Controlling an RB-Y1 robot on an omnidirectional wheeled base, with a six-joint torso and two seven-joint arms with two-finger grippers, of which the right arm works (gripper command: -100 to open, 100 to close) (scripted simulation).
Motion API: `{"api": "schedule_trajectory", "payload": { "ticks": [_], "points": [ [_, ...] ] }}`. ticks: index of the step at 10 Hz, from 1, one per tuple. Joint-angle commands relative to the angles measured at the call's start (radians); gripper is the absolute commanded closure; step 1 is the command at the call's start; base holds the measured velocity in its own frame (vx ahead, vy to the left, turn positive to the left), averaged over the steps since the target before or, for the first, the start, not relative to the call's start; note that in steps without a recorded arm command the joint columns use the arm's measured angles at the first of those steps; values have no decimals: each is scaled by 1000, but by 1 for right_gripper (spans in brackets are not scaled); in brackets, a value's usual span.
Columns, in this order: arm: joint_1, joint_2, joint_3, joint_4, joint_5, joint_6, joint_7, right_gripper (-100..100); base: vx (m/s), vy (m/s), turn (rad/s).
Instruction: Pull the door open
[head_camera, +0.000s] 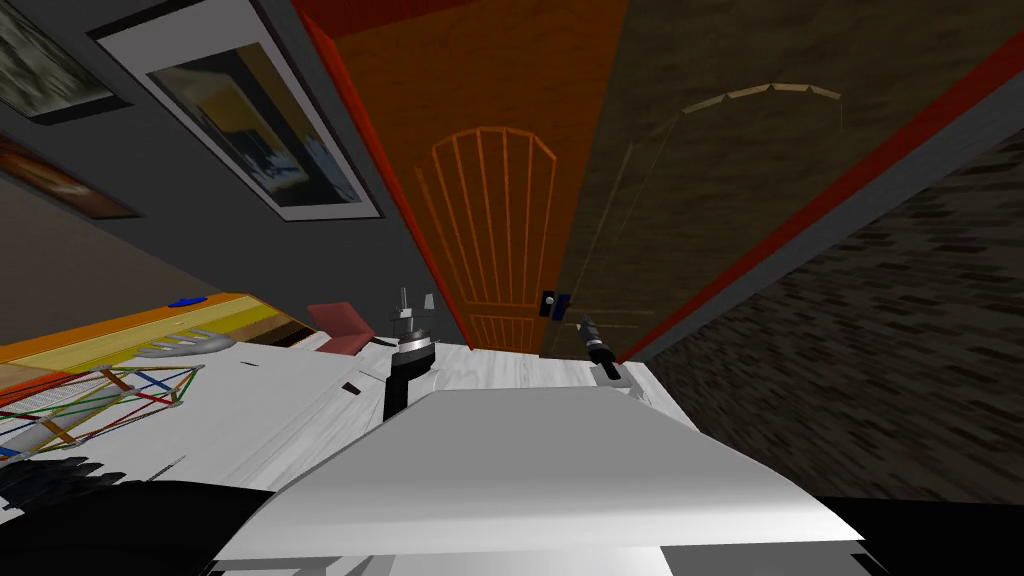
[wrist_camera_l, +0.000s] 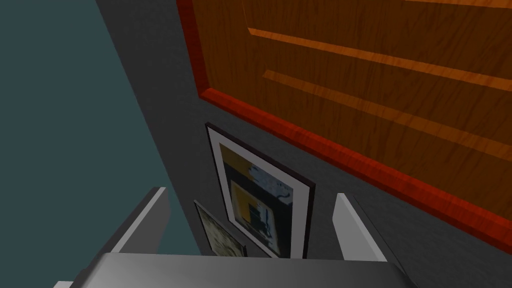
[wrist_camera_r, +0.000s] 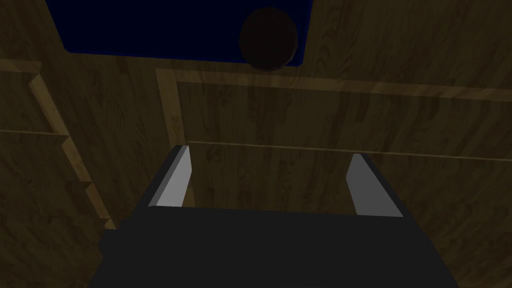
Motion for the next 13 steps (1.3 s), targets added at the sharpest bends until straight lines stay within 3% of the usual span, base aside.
{"api": "schedule_trajectory", "payload": {
  "ticks": [1,2,5,7,11,13],
  "points": [
    [7,12,27,-30,10,6,-7,-100,-161,52,25],
    [2,7,16,-17,6,3,-5,-100,-67,23,2],
    [29,-16,-43,16,-9,13,7,-100,-13,-38,-131],
    [29,-22,-65,33,-16,14,17,-100,118,-76,-35],
    [-1,-7,-47,32,-16,6,24,-100,185,2,82],
    [-26,8,-20,24,-13,-1,25,-100,201,51,169]
  ]
}}
